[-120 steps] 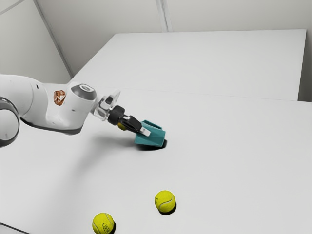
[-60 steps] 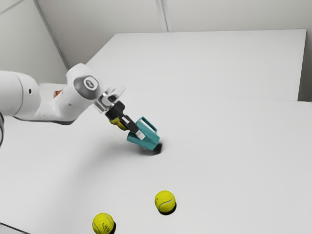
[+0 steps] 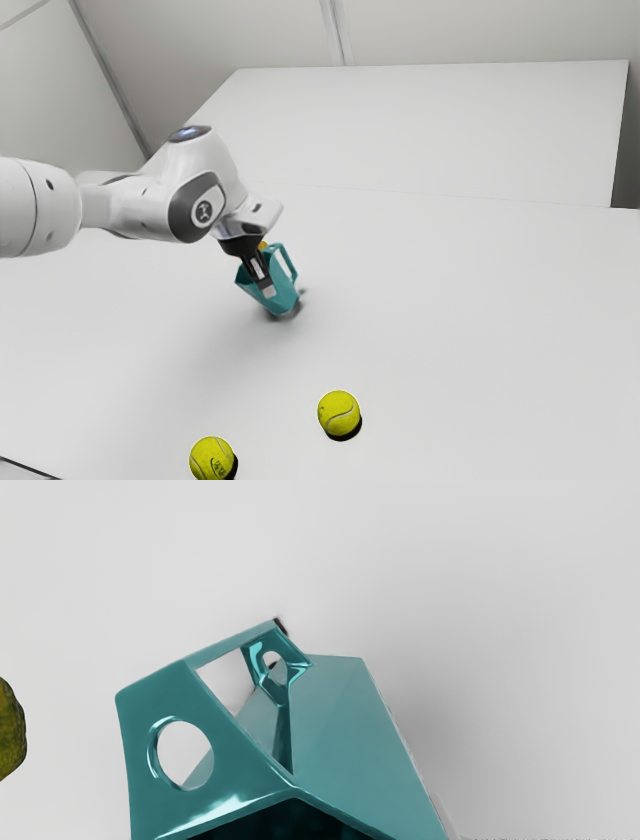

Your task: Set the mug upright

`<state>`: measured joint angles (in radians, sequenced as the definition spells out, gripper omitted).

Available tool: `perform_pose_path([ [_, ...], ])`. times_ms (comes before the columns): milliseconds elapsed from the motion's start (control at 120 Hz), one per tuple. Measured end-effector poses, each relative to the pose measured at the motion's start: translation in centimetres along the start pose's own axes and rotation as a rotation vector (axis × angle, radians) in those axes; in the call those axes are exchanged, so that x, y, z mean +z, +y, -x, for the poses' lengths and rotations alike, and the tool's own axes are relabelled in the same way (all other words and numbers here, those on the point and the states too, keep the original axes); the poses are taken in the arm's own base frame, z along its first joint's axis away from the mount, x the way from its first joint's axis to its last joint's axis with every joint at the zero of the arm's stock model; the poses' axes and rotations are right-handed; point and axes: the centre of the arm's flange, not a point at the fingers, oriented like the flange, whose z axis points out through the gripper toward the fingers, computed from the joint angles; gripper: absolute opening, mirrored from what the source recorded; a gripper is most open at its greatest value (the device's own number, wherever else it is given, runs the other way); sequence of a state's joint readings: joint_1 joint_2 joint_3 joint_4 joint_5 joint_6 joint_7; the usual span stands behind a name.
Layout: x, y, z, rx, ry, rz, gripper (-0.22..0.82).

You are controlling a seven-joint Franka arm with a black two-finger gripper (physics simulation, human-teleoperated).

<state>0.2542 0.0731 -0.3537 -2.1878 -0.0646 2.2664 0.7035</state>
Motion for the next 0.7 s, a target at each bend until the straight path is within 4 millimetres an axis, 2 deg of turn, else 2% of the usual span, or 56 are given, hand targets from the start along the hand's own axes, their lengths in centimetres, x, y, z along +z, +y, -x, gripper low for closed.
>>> perform_pose_path([
  [242, 0.9, 1.2, 0.0, -0.083, -0.057, -0.077, -0.18],
  [442, 2.1, 1.2, 0.1, -0.173, -0.074, -0.085, -0.18],
  [533, 2.4, 1.1, 0.2, -0.213, -0.077, -0.082, -0.08],
  [700, 1.9, 1.2, 0.1, -0.266, -0.068, -0.091, 0.19],
])
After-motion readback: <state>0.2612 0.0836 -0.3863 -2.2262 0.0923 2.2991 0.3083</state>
